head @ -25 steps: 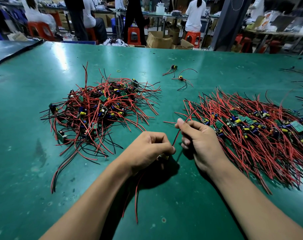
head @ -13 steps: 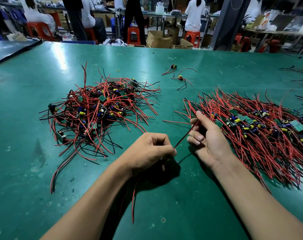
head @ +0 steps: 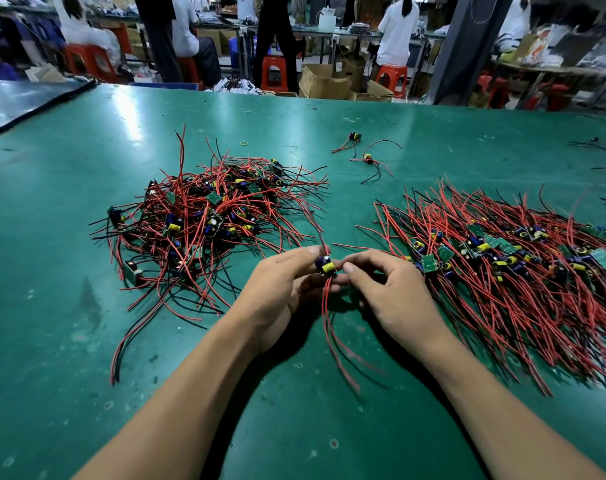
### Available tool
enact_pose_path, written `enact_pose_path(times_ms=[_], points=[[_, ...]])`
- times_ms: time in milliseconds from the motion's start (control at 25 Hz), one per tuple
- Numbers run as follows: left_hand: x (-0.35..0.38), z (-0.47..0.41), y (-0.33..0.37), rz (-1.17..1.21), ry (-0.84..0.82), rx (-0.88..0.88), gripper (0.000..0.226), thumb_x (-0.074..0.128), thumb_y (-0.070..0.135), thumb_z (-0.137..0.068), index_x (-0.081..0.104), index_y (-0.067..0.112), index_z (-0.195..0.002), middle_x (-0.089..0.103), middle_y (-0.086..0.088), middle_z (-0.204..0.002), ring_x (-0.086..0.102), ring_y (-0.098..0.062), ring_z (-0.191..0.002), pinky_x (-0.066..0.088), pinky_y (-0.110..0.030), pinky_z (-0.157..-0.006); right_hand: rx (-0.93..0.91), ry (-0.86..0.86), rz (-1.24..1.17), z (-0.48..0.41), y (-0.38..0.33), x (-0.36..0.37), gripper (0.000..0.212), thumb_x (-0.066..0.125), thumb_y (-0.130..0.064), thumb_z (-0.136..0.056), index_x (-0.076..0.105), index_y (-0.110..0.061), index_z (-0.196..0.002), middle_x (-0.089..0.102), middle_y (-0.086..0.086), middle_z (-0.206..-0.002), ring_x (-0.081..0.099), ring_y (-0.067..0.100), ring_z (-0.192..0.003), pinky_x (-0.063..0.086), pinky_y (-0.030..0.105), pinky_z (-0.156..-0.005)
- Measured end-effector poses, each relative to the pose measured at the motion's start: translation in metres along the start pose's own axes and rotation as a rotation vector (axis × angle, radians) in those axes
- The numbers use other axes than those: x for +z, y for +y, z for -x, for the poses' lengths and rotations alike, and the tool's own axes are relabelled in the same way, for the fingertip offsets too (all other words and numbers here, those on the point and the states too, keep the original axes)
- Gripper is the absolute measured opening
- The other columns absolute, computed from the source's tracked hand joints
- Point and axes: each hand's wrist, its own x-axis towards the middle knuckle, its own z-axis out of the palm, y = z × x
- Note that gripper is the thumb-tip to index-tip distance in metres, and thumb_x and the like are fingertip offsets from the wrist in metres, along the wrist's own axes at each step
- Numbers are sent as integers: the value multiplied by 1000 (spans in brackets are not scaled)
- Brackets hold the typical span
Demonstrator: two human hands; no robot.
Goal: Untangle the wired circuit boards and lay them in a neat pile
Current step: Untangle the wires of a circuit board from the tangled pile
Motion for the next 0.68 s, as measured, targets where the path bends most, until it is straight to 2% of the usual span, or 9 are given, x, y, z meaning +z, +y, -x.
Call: enact_pose_path(times_ms=[80, 160, 200, 280, 360, 520, 680], points=[[-4, 0, 3, 75, 7, 26, 30, 59, 1, -87, 60, -2, -116, 73, -18, -97, 73, -24, -78, 58, -32, -78, -25, 0, 46, 2, -1, 0, 6, 71, -15, -90, 75, -19, -92, 73, -4, -80, 65, 16, -71, 52, 28, -68], [-7, 0, 4, 61, 1, 69, 42, 64, 5, -79, 58, 2, -121, 74, -13, -107, 73, -20, -86, 58, -30, -77, 17, -38, -37, 3, -2, 0, 9, 78, -18, -84, 72, -21, -90, 69, -4, -77, 54, 18, -61, 49, 30, -63], [-7, -1, 4, 34, -5, 82, 46, 67, 9, -76, 59, 5, -121, 73, -10, -110, 72, -17, -89, 58, -28, -76, 37, -66, -78, 4, -2, 1, 14, 82, -19, -81, 70, -21, -89, 66, -6, -74, 49, 14, -58, 46, 27, -59], [-7, 0, 4, -30, -9, 90, 46, 68, 15, -75, 61, 9, -119, 73, -6, -112, 70, -13, -91, 55, -24, -72, 27, -122, -88, 7, -4, 4, 19, 84, -20, -78, 67, -22, -87, 64, -9, -71, 45, 6, -54, 42, 21, -54], [-7, -1, 2, -36, -8, 75, 42, 69, 19, -76, 64, 11, -116, 73, -5, -113, 69, -16, -94, 52, -25, -71, -22, -155, -47, 8, -6, 3, 17, 84, -19, -79, 69, -24, -87, 65, -12, -71, 45, 3, -52, 39, 17, -52], [-8, 0, 2, -22, -26, 14, 46, 72, 27, -76, 67, 11, -119, 73, -4, -111, 70, -15, -85, 57, -28, -69, -95, -166, 6, 10, -10, 1, 13, 79, -19, -84, 72, -28, -90, 66, -14, -75, 44, 5, -51, 37, 17, -51], [-4, -1, -2, -32, -22, 62, 53, 70, 19, -77, 59, 2, -127, 71, -11, -115, 69, -19, -85, 54, -29, -68, -148, -60, 49, 10, -12, 5, 17, 85, -30, -77, 69, -27, -82, 64, -16, -68, 45, 3, -47, 34, 12, -51]])
